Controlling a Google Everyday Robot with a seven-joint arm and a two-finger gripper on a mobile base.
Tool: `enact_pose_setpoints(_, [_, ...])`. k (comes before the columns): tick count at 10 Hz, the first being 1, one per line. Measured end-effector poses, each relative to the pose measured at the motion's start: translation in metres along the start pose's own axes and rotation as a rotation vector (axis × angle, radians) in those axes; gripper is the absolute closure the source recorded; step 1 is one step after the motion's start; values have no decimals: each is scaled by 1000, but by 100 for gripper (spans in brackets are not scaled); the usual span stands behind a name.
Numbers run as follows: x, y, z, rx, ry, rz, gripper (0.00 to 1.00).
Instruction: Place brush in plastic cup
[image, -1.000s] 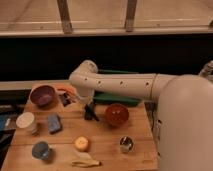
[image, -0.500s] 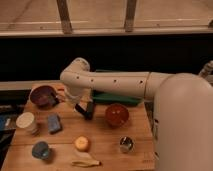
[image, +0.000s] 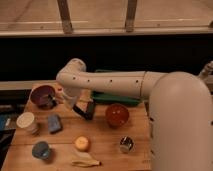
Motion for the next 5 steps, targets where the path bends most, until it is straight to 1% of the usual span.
enact_pose_setpoints(2, [-4, 28, 4, -12, 6, -61, 100])
enact_pose_setpoints(3, [-6, 51, 6, -22, 8, -94, 100])
enact_pose_setpoints(4, [-6, 69, 6, -34, 8, -116, 100])
enact_pose_setpoints(5, [-4, 80, 9, -42, 8, -132, 100])
